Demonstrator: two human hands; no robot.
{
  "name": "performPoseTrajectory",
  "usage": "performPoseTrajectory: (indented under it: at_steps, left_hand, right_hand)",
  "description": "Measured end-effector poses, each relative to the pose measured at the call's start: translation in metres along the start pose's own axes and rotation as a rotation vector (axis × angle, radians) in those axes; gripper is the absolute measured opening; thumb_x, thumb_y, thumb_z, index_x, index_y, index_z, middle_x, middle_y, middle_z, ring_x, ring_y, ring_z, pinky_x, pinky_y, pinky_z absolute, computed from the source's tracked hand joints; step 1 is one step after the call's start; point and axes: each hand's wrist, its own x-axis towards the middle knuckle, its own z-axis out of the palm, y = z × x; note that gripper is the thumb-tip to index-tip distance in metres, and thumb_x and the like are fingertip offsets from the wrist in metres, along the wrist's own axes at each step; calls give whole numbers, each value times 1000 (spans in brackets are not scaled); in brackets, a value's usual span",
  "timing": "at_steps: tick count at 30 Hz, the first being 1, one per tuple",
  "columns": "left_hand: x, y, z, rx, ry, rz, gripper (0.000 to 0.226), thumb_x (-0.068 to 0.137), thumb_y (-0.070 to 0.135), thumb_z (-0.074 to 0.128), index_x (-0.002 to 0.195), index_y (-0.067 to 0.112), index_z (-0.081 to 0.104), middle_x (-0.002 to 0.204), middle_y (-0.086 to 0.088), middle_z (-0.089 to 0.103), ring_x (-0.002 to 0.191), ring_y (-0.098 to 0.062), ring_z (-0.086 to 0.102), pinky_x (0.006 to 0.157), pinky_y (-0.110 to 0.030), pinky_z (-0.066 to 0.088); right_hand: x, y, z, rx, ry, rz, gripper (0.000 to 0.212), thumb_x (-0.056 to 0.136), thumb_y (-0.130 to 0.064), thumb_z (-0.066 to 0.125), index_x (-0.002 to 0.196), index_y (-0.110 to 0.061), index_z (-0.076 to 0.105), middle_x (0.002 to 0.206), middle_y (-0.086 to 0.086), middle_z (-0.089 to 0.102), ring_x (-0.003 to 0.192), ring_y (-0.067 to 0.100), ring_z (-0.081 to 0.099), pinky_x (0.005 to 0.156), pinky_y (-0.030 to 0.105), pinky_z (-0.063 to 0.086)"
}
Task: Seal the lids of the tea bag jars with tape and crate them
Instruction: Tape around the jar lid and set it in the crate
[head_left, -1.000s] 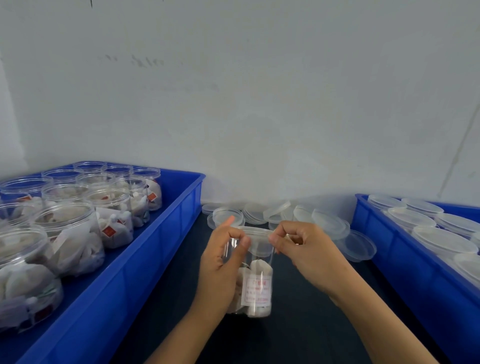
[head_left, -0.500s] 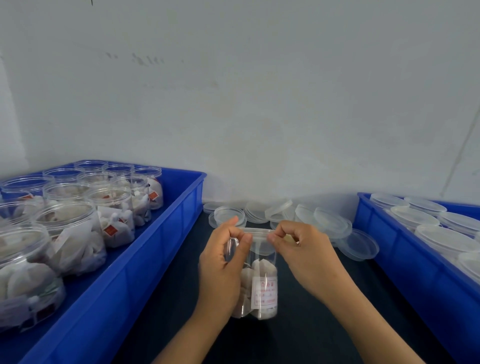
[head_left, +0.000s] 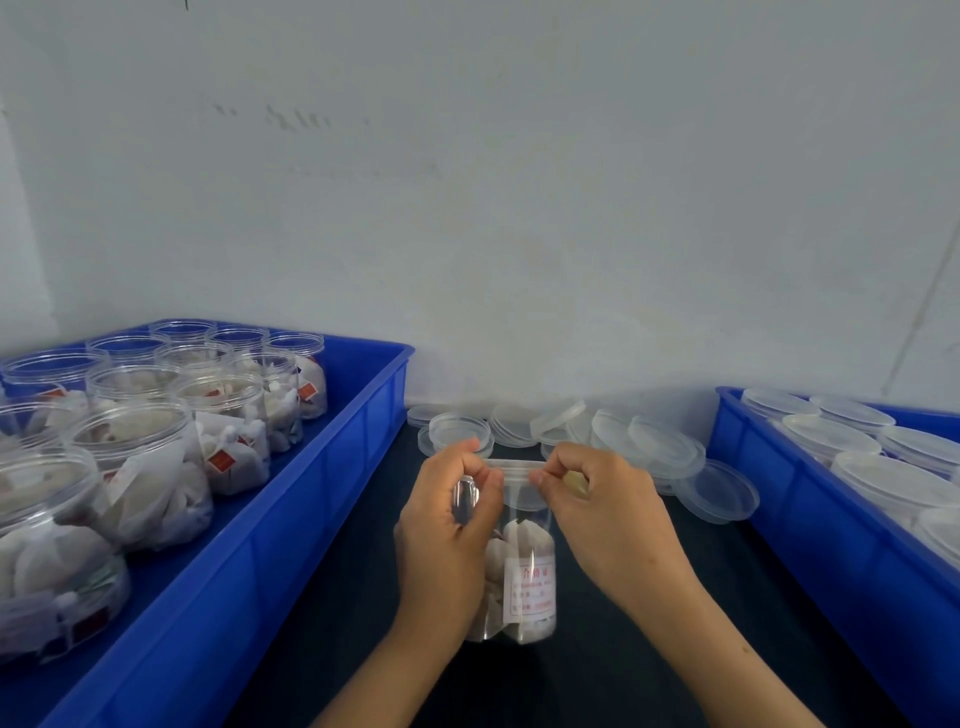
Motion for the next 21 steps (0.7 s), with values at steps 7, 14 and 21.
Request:
performPoseTrajectory:
  at_steps: [7, 14, 21]
  left_hand:
    - [1, -1, -4, -23, 35, 14, 33, 78, 50, 59, 71, 18, 56, 110, 20, 66, 102, 6, 59, 82, -16, 47]
    - [2, -6, -2, -370, 56, -255, 37, 71, 38, 68, 101, 22, 53, 110, 8, 67, 96, -2, 66, 81, -24, 54]
    - [0, 2, 1, -244, -140, -372, 69, 55, 64, 67, 113, 28, 54, 92, 20, 70, 81, 3, 68, 65, -14, 50]
  right_hand:
    - [2, 2, 1, 7, 17, 41, 28, 92, -38, 59, 66, -29, 56, 57, -9, 53, 53, 8, 47, 54, 34, 45]
    - [0, 3, 1, 45, 18, 32, 27, 91, -38, 61, 65, -29, 58, 51, -16, 53, 49, 4, 49, 53, 27, 43]
    - [-6, -3, 2, -54, -1, -88, 27, 95, -31, 56, 69, -28, 54, 59, -10, 53, 49, 0, 49, 45, 15, 36]
